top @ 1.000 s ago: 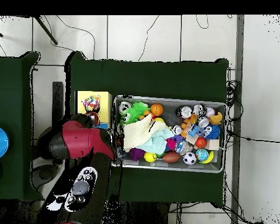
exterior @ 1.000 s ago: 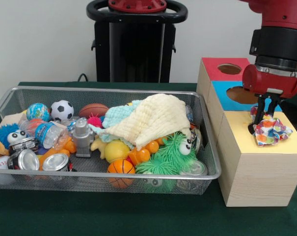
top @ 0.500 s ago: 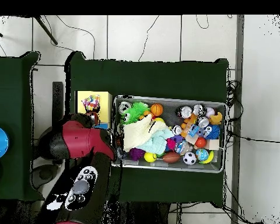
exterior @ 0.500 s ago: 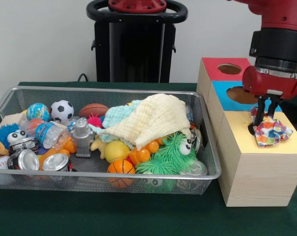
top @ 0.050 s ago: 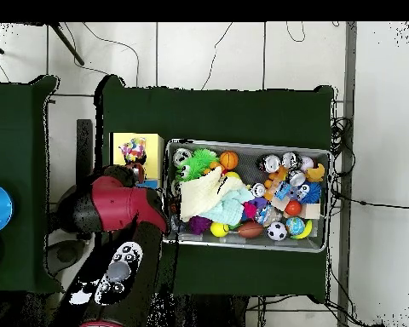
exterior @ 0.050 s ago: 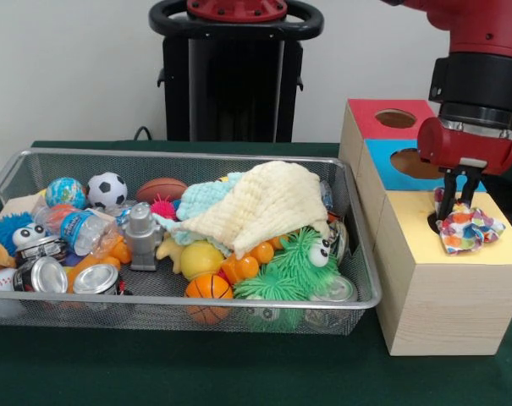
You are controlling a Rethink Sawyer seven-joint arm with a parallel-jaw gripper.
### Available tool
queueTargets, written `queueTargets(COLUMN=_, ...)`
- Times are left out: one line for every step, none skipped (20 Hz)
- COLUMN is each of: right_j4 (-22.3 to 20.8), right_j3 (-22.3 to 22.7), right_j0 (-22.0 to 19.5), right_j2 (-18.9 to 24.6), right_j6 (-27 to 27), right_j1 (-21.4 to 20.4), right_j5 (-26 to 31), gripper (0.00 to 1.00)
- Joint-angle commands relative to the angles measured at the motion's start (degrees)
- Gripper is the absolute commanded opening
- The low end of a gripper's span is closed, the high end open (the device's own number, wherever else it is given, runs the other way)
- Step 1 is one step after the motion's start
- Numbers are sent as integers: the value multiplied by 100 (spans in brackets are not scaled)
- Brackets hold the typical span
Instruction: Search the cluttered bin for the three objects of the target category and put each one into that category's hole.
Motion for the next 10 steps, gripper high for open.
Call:
queueTargets(right_j4=-13, right_j3=511, right_j0=-16, right_j2=289, right_j6=1127, right_j1=592, right_j5=-25, gripper=0)
queueTargets(right_j4=-13, right_j3=515, right_j0=-14, right_j2=286, right_j6=1127, right_j1=592, right_j5=-24, gripper=0)
queueTargets(right_j4=-14, right_j3=519, right_j0=-20, right_j2=291, right_j6=1121, right_j1=587, right_j5=-22, gripper=0)
queueTargets(right_j4=-9, right_j3=517, right_j0=-12, right_j2=283, right_j6=1124, right_j1=591, right_j5=-19, gripper=0)
queueTargets(right_j4=-7, right_j3=521, right_j0=-15, right_j2=288, right_j6=1121, right_j1=586, right_j5=-17, gripper=0)
queueTargets(right_j4=-8, right_j3=525, right_j0=-20, right_j2=298, right_j6=1114, right_j1=583, right_j5=-17, gripper=0)
queueTargets(right_j4=-8, right_j3=529, right_j0=-25, right_j2=308, right_j6=1108, right_j1=579, right_j5=-18, gripper=0)
queueTargets(right_j4=-4, right_j3=529, right_j0=-22, right_j2=307, right_j6=1098, right_j1=581, right_j5=-11, gripper=100)
queueTargets(right_j4=-6, right_j3=527, right_j0=-23, right_j2=306, right_j6=1089, right_j1=580, right_j5=3, gripper=100)
queueTargets(right_j4=-8, right_j3=526, right_j0=-24, right_j2=305, right_j6=1080, right_j1=580, right_j5=16, gripper=100)
